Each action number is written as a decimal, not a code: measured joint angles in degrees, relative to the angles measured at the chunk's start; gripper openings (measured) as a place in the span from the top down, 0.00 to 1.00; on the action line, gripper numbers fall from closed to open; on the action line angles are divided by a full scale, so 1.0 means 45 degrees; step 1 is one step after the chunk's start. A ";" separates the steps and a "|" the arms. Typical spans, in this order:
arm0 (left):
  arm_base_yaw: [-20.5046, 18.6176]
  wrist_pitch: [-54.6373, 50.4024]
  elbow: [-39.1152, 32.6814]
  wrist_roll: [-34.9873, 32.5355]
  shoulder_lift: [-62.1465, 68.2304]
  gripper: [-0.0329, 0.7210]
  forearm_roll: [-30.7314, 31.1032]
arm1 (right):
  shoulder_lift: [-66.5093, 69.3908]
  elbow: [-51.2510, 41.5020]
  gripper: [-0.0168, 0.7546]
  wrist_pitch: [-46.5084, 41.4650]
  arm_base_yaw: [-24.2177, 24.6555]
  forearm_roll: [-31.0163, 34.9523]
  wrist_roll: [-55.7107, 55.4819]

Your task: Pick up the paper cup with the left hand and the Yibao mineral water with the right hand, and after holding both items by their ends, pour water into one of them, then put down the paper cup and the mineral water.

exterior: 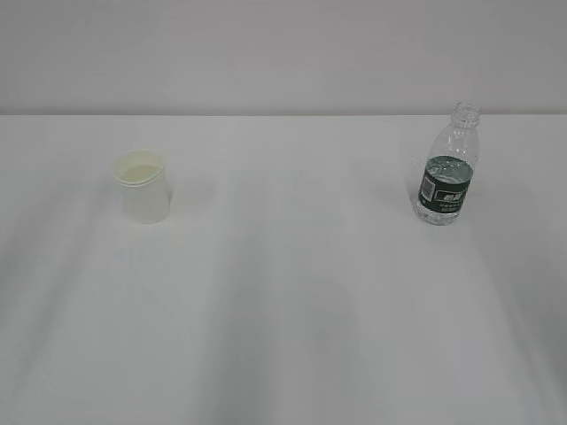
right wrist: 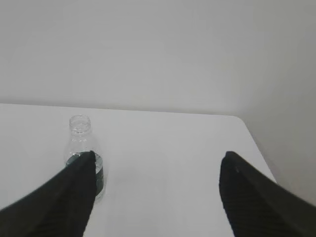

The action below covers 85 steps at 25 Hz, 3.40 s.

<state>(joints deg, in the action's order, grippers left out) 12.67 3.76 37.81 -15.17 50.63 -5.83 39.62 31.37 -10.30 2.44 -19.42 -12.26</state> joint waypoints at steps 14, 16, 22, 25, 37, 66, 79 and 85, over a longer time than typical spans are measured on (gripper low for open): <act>0.0000 -0.1399 -0.0024 0.0000 -0.0482 0.31 0.0060 | 0.0000 0.0000 0.21 -0.0547 -0.2005 -0.0572 0.0000; 0.0000 -0.1541 -0.0024 0.0000 -0.0482 0.31 0.0060 | 0.0000 0.0000 0.21 -0.0571 -0.2005 -0.0750 0.0000; 0.0000 -0.2451 -0.0024 0.0000 -0.0482 0.32 0.0060 | 0.0000 0.0000 0.21 -0.1052 -0.2005 -0.1060 0.0000; 0.0000 -0.2842 -0.0024 0.0000 -0.0564 0.32 0.0060 | 0.0000 0.0064 0.21 -0.1686 -0.2005 -0.1013 0.0000; 0.0000 -0.3910 -0.0024 0.0000 -0.0955 0.32 -0.0023 | 0.0000 0.0988 0.21 -0.4242 -0.2005 -0.0308 0.0000; 0.0000 -0.6708 0.1080 0.0000 -0.2988 0.33 -0.1297 | -0.0605 0.1793 0.21 -0.6836 -0.2005 0.2424 0.1889; 0.0000 -0.6715 0.1080 0.0000 -0.3362 0.33 -0.2949 | -0.1269 0.1793 0.24 -0.7004 -0.2087 0.3586 0.3044; 0.0050 -0.7364 0.1080 0.0000 -0.3571 0.34 -0.1610 | -0.2833 0.1814 0.26 -0.7306 -0.2087 0.3648 0.3322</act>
<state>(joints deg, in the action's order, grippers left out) 12.89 -29.38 42.67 -15.17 34.56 -13.08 26.87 39.53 -43.18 -6.95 -3.00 2.69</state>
